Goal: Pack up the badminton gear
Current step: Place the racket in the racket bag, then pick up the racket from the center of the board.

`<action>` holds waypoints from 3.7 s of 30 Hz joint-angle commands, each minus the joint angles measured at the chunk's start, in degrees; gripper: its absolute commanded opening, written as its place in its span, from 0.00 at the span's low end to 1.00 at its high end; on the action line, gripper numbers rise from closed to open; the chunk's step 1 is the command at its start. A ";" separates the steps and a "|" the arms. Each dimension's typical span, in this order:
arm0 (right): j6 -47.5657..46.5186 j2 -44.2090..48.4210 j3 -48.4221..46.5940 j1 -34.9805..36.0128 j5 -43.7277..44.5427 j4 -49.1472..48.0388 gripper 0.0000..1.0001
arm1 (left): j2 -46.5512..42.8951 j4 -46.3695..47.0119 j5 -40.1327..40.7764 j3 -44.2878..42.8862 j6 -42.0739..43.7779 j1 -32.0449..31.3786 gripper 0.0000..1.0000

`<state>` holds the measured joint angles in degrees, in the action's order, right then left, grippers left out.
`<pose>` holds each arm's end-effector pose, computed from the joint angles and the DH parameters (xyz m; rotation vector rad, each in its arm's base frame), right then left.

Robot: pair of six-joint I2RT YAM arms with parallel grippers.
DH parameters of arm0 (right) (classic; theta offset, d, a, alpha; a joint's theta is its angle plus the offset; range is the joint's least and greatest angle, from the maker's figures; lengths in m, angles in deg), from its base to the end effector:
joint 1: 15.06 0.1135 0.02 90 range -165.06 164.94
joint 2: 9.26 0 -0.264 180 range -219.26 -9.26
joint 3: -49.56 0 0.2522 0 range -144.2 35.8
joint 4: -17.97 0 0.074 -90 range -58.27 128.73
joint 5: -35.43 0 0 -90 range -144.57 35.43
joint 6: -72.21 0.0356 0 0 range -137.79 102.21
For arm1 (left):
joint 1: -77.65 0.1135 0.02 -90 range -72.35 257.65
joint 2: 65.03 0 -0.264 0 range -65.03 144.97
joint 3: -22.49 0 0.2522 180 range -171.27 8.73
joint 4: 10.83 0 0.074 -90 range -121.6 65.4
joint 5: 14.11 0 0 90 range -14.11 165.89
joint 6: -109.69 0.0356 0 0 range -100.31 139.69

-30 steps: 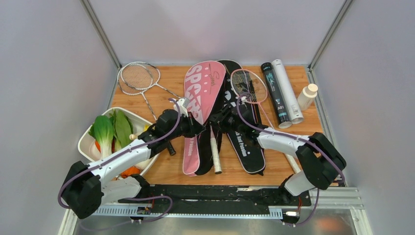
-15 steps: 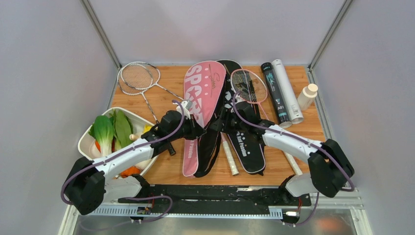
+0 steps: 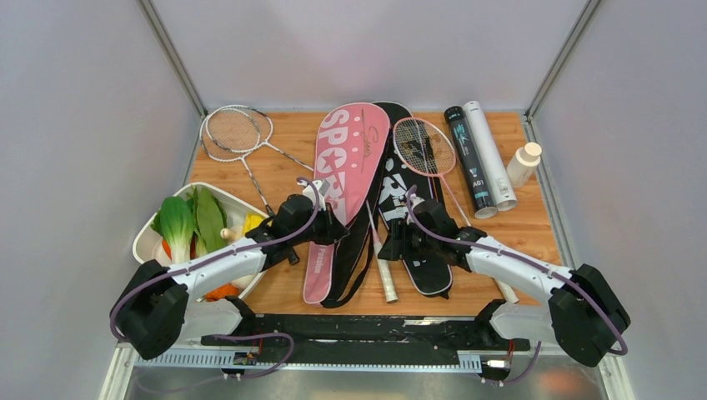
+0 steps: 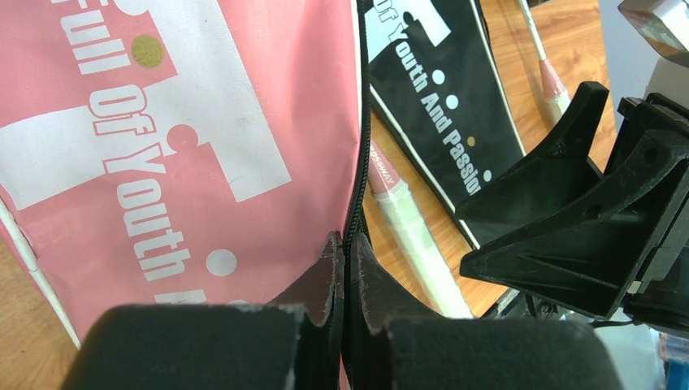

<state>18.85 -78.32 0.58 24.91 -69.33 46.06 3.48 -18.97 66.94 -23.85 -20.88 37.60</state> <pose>0.1741 0.1578 0.1927 -0.2030 2.5800 0.8750 0.1886 -0.1658 0.2089 0.0911 2.2571 -0.9723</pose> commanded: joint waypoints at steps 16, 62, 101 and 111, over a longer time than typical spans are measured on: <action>11.15 -1.07 15.19 0.41 -8.26 -27.46 0.52 | 1.43 7.22 -0.99 4.25 -1.15 -0.83 0.00; 49.03 -39.83 -3.86 8.12 -1.98 -74.93 0.22 | -1.08 17.94 4.00 13.95 -5.65 -6.76 0.00; -33.15 -28.15 -35.67 -32.73 9.77 14.86 0.54 | 3.99 -0.10 13.45 4.15 -5.03 -6.70 0.00; -38.16 -40.54 -43.90 -34.30 8.12 19.75 0.49 | 3.00 -0.39 12.67 4.59 -5.04 -6.70 0.00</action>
<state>-15.24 -116.33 -40.08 -9.50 -59.32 63.43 7.48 -18.79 81.32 -20.05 -25.23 31.23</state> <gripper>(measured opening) 0.522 0.028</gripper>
